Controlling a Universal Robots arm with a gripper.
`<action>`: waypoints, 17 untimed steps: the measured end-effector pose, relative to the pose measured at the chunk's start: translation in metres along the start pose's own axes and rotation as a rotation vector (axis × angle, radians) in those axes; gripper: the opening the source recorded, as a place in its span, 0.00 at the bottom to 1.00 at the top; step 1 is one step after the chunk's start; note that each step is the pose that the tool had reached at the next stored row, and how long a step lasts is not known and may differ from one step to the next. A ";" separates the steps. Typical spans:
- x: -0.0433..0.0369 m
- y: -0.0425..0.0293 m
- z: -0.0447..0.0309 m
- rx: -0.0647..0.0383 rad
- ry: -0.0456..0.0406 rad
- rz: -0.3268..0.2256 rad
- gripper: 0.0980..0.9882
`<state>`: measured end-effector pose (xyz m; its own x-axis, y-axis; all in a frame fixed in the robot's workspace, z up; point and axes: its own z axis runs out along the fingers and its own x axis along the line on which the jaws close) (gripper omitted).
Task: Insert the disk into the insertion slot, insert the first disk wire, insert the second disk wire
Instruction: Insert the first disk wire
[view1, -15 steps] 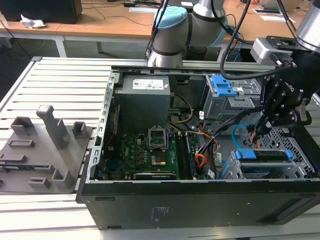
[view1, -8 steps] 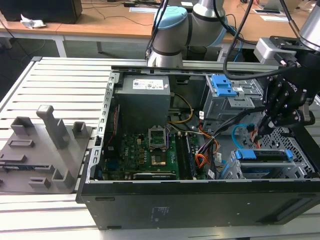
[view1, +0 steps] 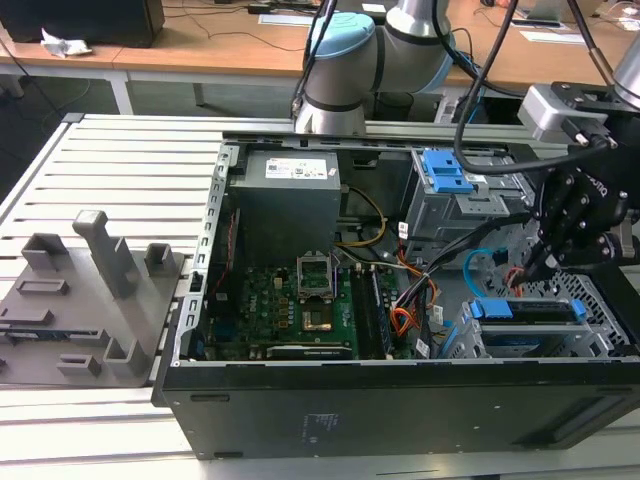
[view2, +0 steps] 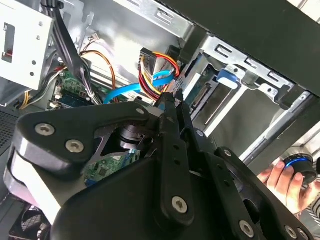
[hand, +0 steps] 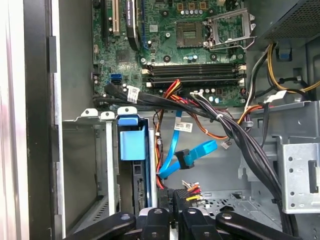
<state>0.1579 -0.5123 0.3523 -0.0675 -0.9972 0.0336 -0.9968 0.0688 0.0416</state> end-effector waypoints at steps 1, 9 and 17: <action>0.0022 -0.0002 0.0000 0.000 0.0001 0.000 0.07; 0.0143 -0.0010 0.0004 0.000 0.0000 0.000 0.07; 0.0203 -0.0014 0.0006 0.000 0.0001 0.000 0.07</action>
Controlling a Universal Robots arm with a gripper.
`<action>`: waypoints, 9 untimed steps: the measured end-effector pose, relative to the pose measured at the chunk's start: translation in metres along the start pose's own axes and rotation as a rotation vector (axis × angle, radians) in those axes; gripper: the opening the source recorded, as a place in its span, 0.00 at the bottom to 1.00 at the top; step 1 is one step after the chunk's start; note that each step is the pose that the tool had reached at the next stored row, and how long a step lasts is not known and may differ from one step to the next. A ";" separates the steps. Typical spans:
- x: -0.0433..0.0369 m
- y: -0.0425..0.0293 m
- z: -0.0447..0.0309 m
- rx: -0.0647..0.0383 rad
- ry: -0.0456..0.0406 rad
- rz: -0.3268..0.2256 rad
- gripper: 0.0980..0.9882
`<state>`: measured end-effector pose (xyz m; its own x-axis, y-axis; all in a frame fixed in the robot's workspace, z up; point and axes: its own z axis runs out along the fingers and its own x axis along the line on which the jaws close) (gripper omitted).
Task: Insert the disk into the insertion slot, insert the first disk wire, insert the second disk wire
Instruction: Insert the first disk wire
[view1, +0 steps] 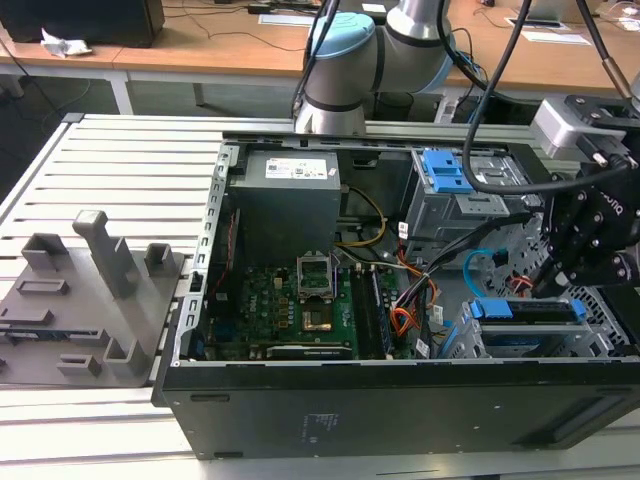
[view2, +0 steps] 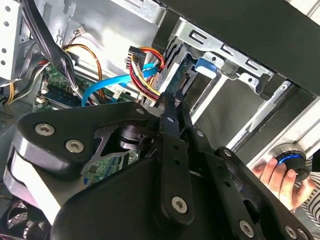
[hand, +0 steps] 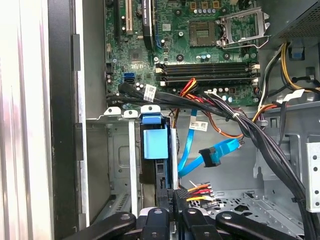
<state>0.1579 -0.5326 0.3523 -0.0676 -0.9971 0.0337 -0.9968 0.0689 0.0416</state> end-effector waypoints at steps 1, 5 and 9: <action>0.0024 -0.0002 0.0001 0.000 -0.0001 0.000 0.07; 0.0081 -0.0006 0.0003 0.000 -0.0001 0.000 0.07; 0.0082 -0.0022 0.0006 0.000 -0.0004 0.000 0.07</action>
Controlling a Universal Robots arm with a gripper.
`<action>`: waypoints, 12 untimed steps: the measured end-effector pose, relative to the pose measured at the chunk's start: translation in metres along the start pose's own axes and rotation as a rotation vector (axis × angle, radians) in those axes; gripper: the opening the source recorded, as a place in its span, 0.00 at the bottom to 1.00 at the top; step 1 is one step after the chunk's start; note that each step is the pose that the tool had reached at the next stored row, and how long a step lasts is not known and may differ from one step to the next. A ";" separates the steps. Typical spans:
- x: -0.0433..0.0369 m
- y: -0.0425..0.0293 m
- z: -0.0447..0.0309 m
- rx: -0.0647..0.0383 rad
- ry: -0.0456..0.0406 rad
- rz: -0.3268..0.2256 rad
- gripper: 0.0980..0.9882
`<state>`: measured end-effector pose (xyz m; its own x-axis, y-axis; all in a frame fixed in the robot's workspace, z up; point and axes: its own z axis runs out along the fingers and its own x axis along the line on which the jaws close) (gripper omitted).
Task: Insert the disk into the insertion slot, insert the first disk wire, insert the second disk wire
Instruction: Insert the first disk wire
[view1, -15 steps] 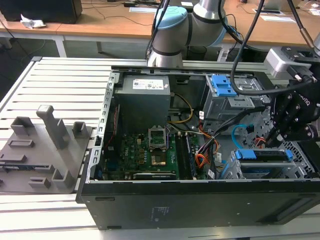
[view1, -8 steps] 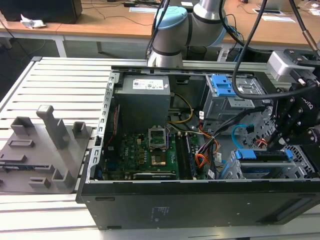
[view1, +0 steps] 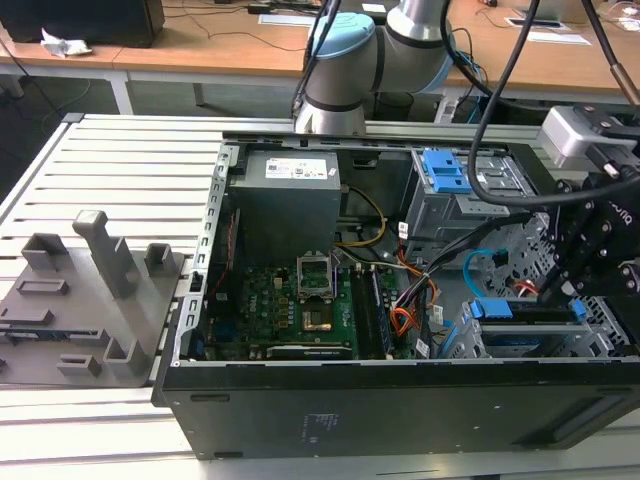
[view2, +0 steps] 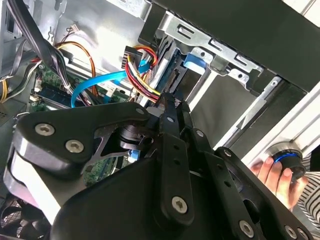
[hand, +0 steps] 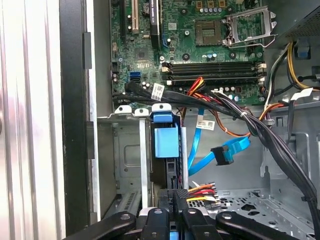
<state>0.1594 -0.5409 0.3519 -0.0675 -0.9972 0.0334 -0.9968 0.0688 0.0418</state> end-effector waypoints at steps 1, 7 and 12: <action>-0.0005 -0.0008 0.0006 -0.001 -0.0025 0.000 0.07; -0.0025 -0.0031 0.0047 -0.002 -0.0150 -0.002 0.07; -0.0028 -0.0059 0.0074 -0.002 -0.0161 -0.004 0.07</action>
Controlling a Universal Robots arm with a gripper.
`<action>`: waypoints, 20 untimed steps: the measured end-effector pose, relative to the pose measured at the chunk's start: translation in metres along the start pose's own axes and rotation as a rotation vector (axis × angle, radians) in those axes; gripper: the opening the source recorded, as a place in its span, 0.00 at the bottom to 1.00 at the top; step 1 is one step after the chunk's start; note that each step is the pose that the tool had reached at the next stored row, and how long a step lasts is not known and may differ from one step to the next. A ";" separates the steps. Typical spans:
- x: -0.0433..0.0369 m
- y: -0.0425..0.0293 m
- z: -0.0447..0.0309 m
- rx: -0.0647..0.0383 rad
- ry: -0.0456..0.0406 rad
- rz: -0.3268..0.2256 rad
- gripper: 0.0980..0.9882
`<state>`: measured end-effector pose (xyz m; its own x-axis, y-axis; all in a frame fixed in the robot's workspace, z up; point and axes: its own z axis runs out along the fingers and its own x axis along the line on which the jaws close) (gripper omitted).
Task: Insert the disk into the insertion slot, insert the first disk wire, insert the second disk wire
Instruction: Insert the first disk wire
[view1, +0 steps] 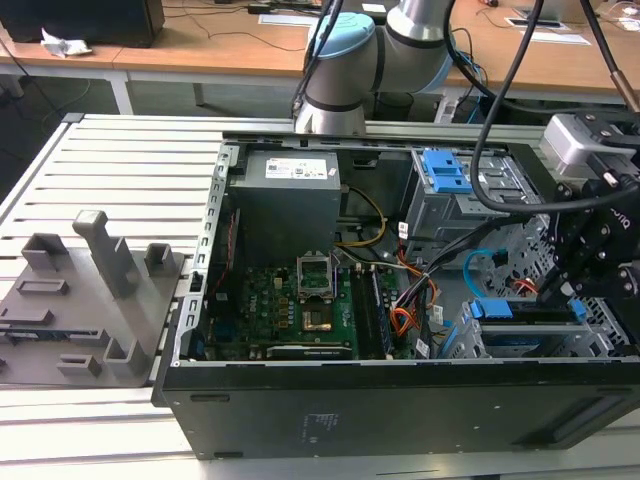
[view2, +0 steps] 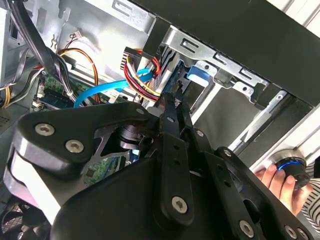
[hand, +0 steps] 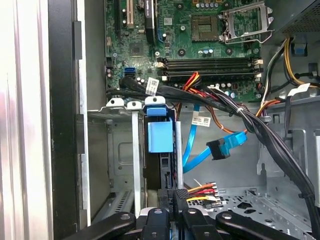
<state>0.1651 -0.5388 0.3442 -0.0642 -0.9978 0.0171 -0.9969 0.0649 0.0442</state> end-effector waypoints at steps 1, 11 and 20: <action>0.0000 -0.0005 0.0005 0.000 -0.0005 0.000 0.07; -0.0003 -0.0051 0.0060 0.000 -0.0005 0.000 0.07; -0.0004 -0.0051 0.0061 0.000 -0.0008 0.000 0.16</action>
<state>0.1700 -0.5389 0.3379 -0.0643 -0.9978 0.0164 -0.9969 0.0650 0.0447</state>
